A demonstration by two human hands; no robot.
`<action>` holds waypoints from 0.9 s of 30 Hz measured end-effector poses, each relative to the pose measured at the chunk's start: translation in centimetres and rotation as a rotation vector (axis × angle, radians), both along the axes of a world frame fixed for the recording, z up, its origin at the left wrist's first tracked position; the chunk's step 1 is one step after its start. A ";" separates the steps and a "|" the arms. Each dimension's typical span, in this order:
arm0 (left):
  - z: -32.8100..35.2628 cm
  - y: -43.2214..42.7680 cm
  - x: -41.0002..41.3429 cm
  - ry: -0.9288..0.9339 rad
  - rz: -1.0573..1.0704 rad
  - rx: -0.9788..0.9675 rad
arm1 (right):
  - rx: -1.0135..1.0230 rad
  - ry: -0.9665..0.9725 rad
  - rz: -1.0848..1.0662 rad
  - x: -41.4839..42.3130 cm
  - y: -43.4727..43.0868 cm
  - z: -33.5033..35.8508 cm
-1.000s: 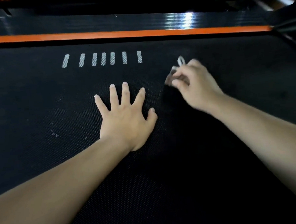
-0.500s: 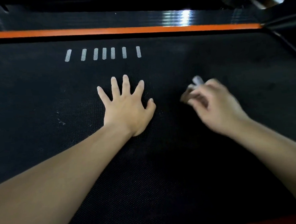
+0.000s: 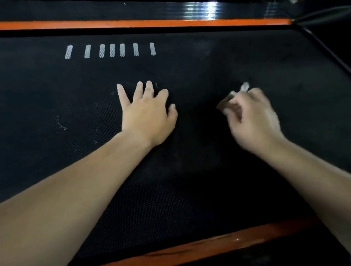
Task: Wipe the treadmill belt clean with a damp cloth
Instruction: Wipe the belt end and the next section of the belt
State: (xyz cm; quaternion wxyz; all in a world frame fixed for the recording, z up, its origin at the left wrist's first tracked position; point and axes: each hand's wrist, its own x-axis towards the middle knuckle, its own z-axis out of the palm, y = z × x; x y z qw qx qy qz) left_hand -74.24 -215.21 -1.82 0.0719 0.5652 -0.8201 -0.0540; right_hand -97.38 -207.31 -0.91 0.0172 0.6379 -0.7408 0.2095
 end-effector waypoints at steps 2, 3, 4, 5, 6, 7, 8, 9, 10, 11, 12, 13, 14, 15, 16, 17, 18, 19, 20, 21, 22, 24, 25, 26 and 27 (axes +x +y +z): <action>0.2 0.8 -1.5 0.025 -0.043 0.048 | 0.021 0.009 0.214 2.7 2.9 -0.1; 0.2 1.1 -2.3 0.053 -0.053 0.069 | 0.061 -0.016 0.332 3.5 4.5 0.1; 0.0 1.3 -3.0 0.081 -0.049 0.089 | 0.102 -0.019 0.404 3.2 5.3 0.2; -0.3 1.5 -3.6 0.095 -0.035 0.102 | 0.115 -0.007 0.418 2.1 5.1 0.4; -0.6 1.5 -3.9 0.089 -0.020 0.104 | 0.088 0.013 0.380 0.5 4.3 0.3; -1.0 1.6 -4.0 0.067 -0.013 0.098 | 0.058 0.013 0.278 -1.2 3.1 0.3; -1.2 1.6 -4.0 0.044 -0.011 0.092 | 0.034 -0.003 0.149 -2.9 1.9 0.4; -1.3 1.6 -4.0 0.031 -0.012 0.087 | 0.029 -0.034 0.032 -4.0 1.2 0.4; -1.4 1.6 -4.0 0.026 -0.011 0.083 | 0.027 -0.055 -0.027 -4.2 1.0 0.2; -1.4 1.6 -4.0 0.025 -0.010 0.081 | 0.021 -0.053 -0.015 -3.3 1.4 0.0; -1.4 1.7 -4.1 0.022 -0.010 0.078 | 0.008 -0.034 0.067 -1.9 2.4 -0.1; -1.3 1.7 -4.2 0.016 -0.007 0.077 | 0.014 -0.025 0.189 -0.4 3.7 0.0; -1.3 1.7 -4.2 0.009 -0.003 0.077 | 0.050 -0.031 0.312 0.8 5.2 0.1; -1.3 1.7 -4.2 0.004 -0.001 0.078 | 0.100 -0.027 0.404 0.9 5.8 0.3; -1.3 1.8 -4.2 -0.001 -0.002 0.079 | 0.114 -0.005 0.454 0.2 5.4 0.5; -1.3 1.8 -4.2 -0.005 -0.005 0.077 | 0.094 0.033 0.445 -1.1 4.1 0.5; -1.3 1.7 -4.2 -0.010 -0.007 0.073 | 0.046 0.050 0.363 -2.9 2.3 0.5; -1.3 1.7 -4.2 -0.016 -0.005 0.072 | 0.020 0.054 0.222 -4.7 0.3 0.8; -1.3 1.7 -4.2 -0.018 -0.002 0.073 | 0.010 0.031 0.076 -6.6 -1.3 0.9; -1.4 1.7 -4.2 -0.018 -0.001 0.073 | 0.040 -0.004 -0.045 -7.3 -2.3 1.0; -1.4 1.7 -4.2 -0.016 0.000 0.074 | 0.058 -0.014 -0.096 -7.1 -2.7 0.8; -1.4 1.6 -4.2 -0.011 0.003 0.070 | 0.032 0.037 0.023 -4.6 -1.5 0.2; -1.4 1.6 -4.2 -0.012 0.004 0.069 | 0.028 0.024 0.132 -3.2 -0.3 0.1; -1.3 1.7 -4.2 -0.015 0.004 0.068 | 0.052 -0.010 0.240 -2.3 0.9 0.1; -1.3 1.7 -4.2 -0.020 0.003 0.068 | 0.082 -0.025 0.317 -2.3 1.3 0.1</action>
